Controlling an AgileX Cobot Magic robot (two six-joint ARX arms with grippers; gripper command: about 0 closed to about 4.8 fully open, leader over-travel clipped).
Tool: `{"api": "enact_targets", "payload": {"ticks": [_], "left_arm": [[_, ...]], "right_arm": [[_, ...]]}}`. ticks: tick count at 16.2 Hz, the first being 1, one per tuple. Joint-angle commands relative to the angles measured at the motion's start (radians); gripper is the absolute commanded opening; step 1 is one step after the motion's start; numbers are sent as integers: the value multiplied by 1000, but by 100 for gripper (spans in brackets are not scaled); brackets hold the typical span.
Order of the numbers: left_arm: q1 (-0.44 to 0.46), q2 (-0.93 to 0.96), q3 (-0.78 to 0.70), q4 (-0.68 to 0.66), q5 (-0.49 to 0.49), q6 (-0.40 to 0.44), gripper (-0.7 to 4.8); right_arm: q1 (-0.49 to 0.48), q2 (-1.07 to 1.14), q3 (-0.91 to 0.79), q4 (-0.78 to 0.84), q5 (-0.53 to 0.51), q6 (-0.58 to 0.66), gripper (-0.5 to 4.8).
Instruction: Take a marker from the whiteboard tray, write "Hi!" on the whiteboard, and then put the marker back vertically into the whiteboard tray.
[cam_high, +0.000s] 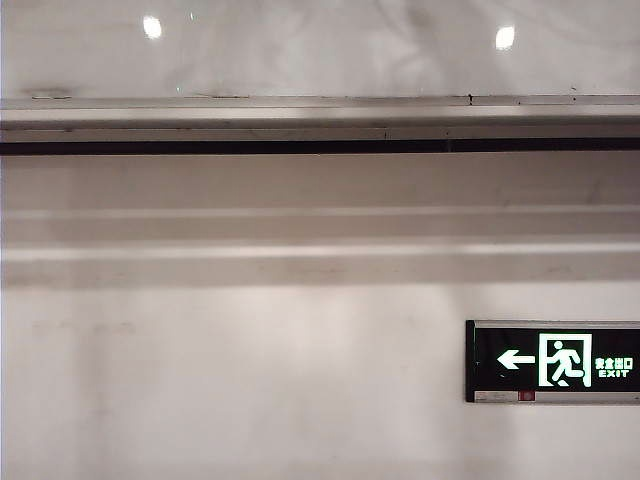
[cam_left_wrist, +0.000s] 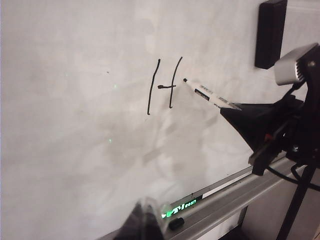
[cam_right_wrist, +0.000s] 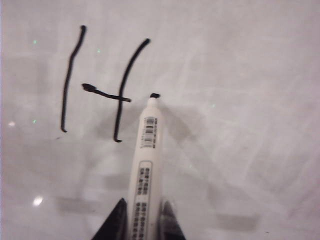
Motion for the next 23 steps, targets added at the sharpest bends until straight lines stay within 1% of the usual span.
{"api": "enact_targets", "payload": {"ticks": [1,4,7,9,13,16,23], "left_arm": [[0,-3,4,9,5,1,-6],[0,-3,4,10,5,1,-6],[0,-3,4,10,5,1,-6],[0,-3,4,8,5,1,-6],[0,-3,4,9,5,1,-6],[0,-3,4,9,5,1,-6],[0,-3,4,9,6,1,-6]], "right_arm": [[-3,8,4,-17,1,0,-1],[-2,8,4,-90,2,0,-1],[-2,8,4,-121,2,0,-1],[-1,-6,6,-99,2,0,-1],[-2,-43,6,13,-15,-5,-1],[-11,-40,4,35,-55,-8,-1],[-11,-15,4,70,-54,-8,-1]]}}
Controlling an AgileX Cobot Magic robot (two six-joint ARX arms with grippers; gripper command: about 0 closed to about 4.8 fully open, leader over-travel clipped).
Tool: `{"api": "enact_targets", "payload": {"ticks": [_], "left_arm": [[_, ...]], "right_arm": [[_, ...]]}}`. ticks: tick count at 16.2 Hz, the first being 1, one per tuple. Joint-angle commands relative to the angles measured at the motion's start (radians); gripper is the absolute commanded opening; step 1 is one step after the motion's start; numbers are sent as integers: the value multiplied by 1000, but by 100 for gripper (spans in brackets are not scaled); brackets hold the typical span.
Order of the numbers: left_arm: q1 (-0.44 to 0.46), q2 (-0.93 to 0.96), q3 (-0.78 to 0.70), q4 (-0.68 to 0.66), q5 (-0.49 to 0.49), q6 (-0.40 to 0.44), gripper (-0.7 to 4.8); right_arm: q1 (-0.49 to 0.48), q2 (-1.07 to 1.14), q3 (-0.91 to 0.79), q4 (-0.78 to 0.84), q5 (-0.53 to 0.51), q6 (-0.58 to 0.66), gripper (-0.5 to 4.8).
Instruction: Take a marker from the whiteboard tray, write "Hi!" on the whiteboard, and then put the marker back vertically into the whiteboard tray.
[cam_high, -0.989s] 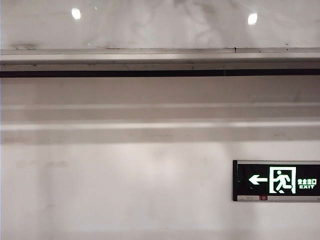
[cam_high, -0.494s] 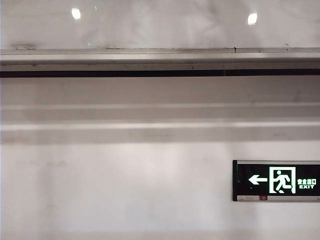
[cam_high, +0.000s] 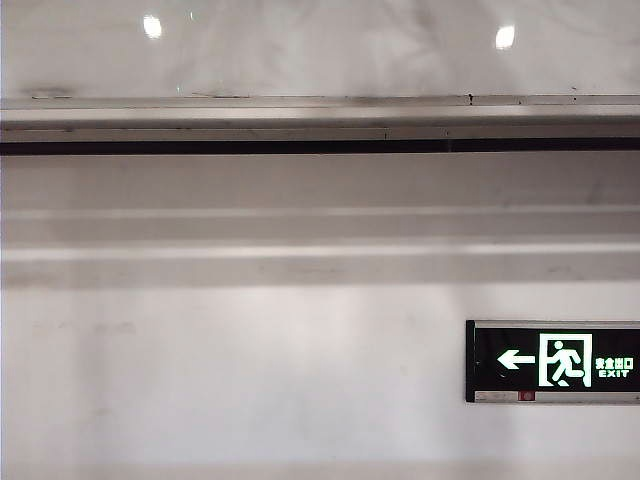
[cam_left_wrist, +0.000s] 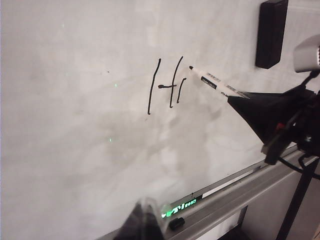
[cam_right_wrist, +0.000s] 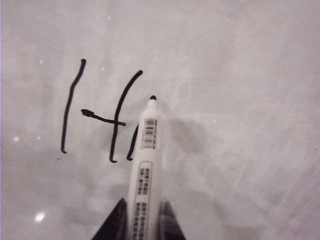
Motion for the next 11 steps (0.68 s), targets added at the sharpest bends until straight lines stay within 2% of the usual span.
{"api": "enact_targets", "payload": {"ticks": [1,6,8,11], "left_arm": [[0,-3,4,10,6,1,-6],[0,-3,4,9,6,1,-6],[0,-3,4,9,6,1,-6],[0,-3,4,9,6,1,-6]], "right_arm": [[1,8,4,29,-5,0,-1],[1,18,4,23,9,0,-1],[1,18,5,28,51,1,-1],[1,16,5,26,39,1,-1]]}}
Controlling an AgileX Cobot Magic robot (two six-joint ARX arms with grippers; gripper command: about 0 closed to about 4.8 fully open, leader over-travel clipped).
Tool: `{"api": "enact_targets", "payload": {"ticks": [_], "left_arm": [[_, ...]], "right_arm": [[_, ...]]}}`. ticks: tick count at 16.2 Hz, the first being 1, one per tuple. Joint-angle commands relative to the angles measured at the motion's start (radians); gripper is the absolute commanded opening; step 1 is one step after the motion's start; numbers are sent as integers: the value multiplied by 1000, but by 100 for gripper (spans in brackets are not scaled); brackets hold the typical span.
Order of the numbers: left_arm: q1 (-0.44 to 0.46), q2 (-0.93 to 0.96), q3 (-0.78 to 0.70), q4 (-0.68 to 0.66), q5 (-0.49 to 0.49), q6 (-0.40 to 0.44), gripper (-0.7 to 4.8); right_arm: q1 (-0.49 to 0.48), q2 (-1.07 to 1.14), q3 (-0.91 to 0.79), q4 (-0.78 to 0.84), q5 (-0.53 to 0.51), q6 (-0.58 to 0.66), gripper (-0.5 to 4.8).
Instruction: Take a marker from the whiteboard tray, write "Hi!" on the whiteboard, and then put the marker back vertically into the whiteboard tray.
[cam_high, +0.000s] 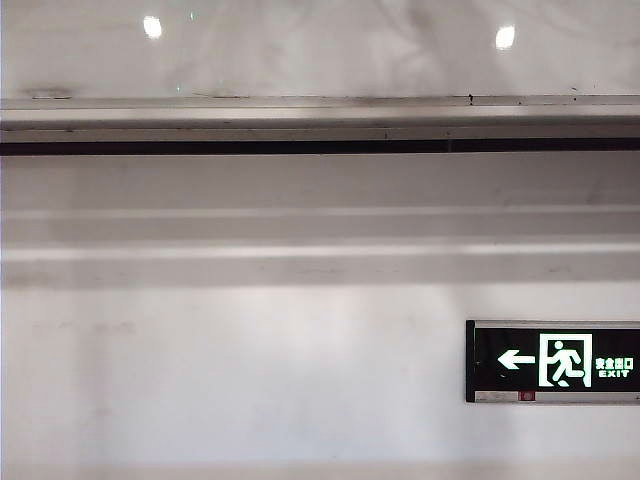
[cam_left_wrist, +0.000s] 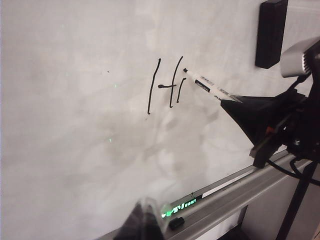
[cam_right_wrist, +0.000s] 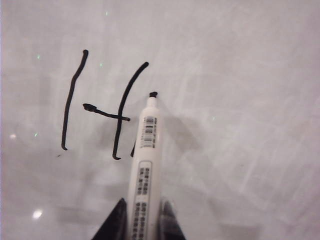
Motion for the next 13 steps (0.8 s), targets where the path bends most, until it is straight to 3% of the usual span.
{"api": "enact_targets", "payload": {"ticks": [1,13], "left_arm": [[0,-3,4,10,6,1,-6],[0,-3,4,9,6,1,-6]], "right_arm": [[-1,-3,5,15,-6,1,-1],[-1,-45,5,21,-29,1,-1]]}}
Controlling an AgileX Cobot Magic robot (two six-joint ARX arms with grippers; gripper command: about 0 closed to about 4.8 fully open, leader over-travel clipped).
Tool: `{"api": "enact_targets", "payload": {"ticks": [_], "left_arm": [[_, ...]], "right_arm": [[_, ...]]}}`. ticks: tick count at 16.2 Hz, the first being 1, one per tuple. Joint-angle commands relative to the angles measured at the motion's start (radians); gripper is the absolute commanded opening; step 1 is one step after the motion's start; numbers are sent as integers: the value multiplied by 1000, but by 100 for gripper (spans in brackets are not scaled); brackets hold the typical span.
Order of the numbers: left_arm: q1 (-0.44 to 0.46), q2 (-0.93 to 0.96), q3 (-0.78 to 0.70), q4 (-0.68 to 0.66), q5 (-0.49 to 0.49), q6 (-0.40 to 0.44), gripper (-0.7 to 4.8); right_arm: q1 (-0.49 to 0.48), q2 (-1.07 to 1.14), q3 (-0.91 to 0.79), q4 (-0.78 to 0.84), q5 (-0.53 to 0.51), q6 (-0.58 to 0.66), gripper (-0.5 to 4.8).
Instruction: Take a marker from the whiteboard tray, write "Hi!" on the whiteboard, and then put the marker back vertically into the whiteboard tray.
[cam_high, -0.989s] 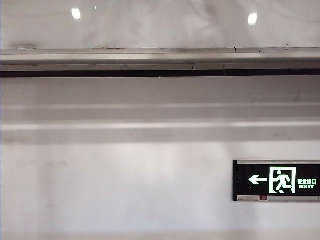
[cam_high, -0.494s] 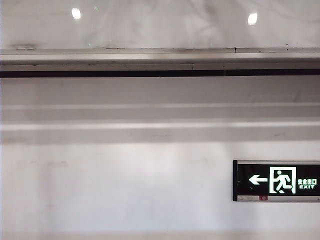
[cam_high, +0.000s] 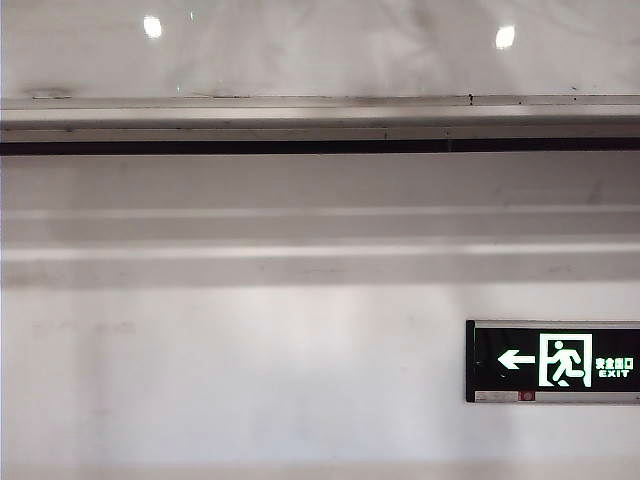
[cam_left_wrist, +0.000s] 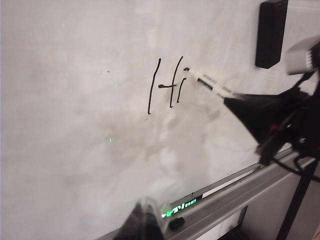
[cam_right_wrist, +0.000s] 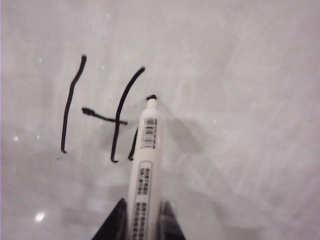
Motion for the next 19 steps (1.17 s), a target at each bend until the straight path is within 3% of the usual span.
{"api": "enact_targets", "payload": {"ticks": [1,19], "left_arm": [[0,-3,4,10,6,1,-6],[0,-3,4,9,6,1,-6]], "right_arm": [[2,-37,5,27,2,1,-1],[-27,-4,5,70,48,-30,-1]]}}
